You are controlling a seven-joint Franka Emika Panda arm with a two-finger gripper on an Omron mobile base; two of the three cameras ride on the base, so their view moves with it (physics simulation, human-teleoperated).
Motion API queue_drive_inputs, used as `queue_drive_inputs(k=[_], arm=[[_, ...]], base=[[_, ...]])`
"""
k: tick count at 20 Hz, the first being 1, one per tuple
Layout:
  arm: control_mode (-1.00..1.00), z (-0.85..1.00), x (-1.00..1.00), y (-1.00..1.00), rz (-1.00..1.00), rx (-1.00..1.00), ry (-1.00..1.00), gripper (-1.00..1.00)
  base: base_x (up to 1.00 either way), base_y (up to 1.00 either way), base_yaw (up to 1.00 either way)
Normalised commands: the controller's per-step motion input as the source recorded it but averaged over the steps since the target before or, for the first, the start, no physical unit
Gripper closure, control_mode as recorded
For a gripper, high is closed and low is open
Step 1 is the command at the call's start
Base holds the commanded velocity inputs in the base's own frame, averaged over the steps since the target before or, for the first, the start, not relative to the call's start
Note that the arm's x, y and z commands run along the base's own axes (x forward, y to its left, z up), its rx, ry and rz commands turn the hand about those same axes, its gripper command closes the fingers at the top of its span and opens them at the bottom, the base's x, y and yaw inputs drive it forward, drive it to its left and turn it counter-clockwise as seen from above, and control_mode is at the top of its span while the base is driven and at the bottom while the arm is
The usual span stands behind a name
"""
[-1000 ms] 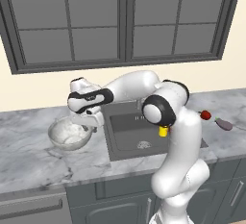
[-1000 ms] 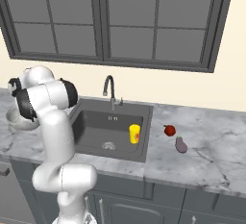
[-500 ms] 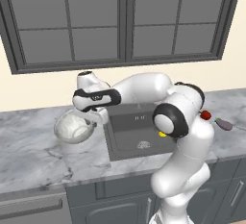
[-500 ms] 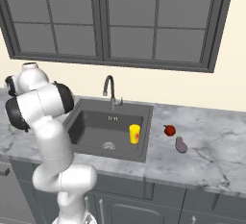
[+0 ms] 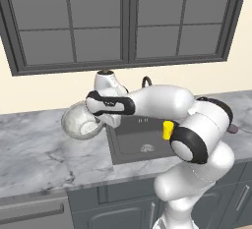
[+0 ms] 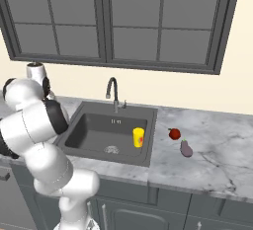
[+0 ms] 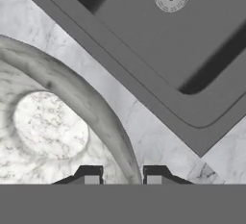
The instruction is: Remove the eggplant and bell pepper from the sink. Then move the bowl and cup from the counter to the sink for washing.
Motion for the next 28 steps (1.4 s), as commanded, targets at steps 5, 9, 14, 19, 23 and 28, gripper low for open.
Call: queue_drive_inputs(k=[5, 9, 14, 19, 23, 28], arm=[[-1.0, 0.21, -0.14, -0.35, -0.08, 0.13, -0.01, 1.0], [-1.0, 0.18, -0.11, -0.36, -0.09, 0.1, 0.0, 1.0], [-1.0, 0.15, -0.12, -0.37, -0.1, 0.05, 0.0, 1.0], [-1.0, 0.1, -0.17, -0.34, -0.12, 0.0, 0.0, 1.0], [-1.0, 0.08, -0.16, -0.29, -0.14, 0.0, 0.0, 1.0], [-1.0, 0.04, -0.13, -0.38, -0.05, 0.0, 0.0, 1.0]], base=[[0.0, 0.0, 0.0], [0.0, 0.0, 0.0], [0.0, 0.0, 0.0], [0.0, 0.0, 0.0], [0.0, 0.0, 0.0], [0.0, 0.0, 0.0]])
